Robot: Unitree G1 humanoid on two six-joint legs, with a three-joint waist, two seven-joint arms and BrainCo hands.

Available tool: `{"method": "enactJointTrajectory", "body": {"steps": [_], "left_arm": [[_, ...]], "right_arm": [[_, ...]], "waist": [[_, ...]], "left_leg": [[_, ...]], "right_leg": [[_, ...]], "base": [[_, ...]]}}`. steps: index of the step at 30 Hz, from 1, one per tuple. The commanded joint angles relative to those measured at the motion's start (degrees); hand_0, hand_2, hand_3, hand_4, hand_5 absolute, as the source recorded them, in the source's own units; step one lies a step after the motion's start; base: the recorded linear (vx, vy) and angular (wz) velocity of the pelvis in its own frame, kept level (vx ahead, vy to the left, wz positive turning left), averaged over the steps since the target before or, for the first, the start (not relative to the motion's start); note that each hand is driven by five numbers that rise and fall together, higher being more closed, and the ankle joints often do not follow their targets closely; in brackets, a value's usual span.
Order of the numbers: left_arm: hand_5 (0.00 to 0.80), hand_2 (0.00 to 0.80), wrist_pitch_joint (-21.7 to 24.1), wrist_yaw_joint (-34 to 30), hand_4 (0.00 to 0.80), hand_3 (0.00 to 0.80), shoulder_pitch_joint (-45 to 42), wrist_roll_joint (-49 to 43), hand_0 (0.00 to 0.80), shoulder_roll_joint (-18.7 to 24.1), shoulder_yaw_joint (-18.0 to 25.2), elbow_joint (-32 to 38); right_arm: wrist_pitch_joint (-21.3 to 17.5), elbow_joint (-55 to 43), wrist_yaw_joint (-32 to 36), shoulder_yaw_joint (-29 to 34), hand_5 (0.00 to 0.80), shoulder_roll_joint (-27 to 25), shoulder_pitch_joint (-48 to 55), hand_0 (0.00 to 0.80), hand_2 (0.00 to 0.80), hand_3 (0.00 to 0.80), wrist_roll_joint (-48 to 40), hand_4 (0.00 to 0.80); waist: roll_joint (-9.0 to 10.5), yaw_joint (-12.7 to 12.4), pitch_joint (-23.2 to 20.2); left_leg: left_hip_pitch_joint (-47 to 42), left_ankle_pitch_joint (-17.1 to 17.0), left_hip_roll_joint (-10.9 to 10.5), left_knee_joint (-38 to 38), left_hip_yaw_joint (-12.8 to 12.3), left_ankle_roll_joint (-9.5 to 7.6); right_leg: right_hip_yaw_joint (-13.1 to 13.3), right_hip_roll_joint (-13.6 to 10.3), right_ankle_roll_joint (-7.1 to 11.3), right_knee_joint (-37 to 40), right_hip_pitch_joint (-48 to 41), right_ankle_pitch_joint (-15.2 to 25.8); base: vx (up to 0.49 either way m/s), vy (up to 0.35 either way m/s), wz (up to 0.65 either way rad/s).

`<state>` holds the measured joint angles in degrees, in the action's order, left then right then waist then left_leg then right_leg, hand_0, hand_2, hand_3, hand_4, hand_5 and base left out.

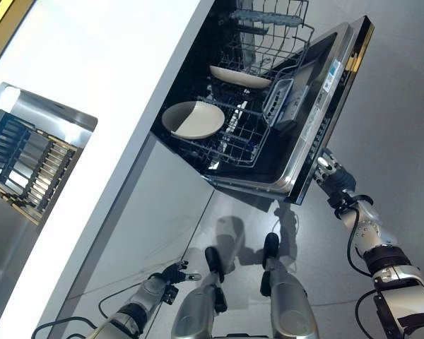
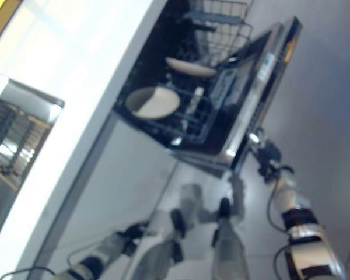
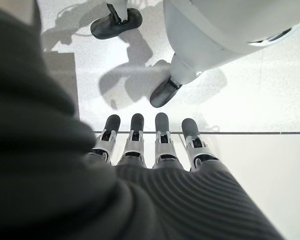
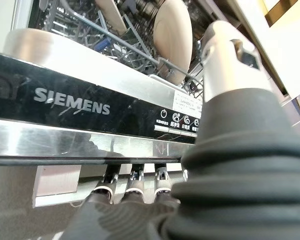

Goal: Take plates into dishwasher

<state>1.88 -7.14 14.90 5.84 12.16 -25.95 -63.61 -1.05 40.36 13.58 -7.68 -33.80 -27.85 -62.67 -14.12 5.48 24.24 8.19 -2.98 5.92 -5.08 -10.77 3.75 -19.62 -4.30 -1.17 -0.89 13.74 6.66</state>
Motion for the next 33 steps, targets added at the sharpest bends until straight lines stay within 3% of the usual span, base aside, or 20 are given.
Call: {"method": "enactJointTrajectory", "body": {"steps": [1,9,16,33], "left_arm": [[0.000,0.000,-0.4,0.3,0.000,0.000,1.2,0.3,0.000,4.5,-3.4,1.7],[0.000,0.000,-0.7,0.3,0.000,0.000,1.1,0.6,0.000,4.5,-3.3,1.4],[0.000,0.000,-0.2,0.8,0.000,0.000,0.1,0.9,0.000,4.5,-3.1,1.1],[0.000,0.000,-0.1,1.3,0.000,0.000,-2.4,2.1,0.000,5.7,-2.0,1.2]], "right_arm": [[2.5,-7.0,10.0,-10.3,0.000,14.6,-11.0,0.000,0.000,0.000,0.5,0.000],[3.6,-8.1,11.4,-12.3,0.000,15.1,-12.0,0.000,0.000,0.000,2.8,0.000],[2.2,-9.4,12.6,-13.6,0.000,15.7,-12.3,0.000,0.000,0.000,2.9,0.000],[1.1,-8.7,14.0,-13.0,0.000,17.5,-14.1,0.000,0.000,0.000,3.6,0.000]], "waist": [[5.29,-5.6,-0.8],[6.03,-6.5,-0.8],[6.72,-8.0,-0.9],[8.82,-11.7,-1.6]], "left_leg": [[-0.5,-5.1,-2.3,0.1,-0.9,0.35],[-0.8,-5.2,-2.0,0.5,0.0,0.24],[-1.0,-5.3,-2.2,0.6,1.1,0.01],[-1.3,-3.0,-3.1,4.6,2.2,-1.14]], "right_leg": [[6.6,-9.0,6.43,-3.7,-2.1,-1.9],[6.0,-9.0,6.16,-4.4,-2.8,-2.5],[4.6,-9.4,6.11,-4.9,-4.0,-2.8],[2.3,-11.7,7.55,-4.0,-7.7,-1.6]], "base": [[0.040,-0.003,-0.05],[0.040,0.010,-0.04],[0.022,0.040,0.00],[0.017,0.058,0.17]]}}
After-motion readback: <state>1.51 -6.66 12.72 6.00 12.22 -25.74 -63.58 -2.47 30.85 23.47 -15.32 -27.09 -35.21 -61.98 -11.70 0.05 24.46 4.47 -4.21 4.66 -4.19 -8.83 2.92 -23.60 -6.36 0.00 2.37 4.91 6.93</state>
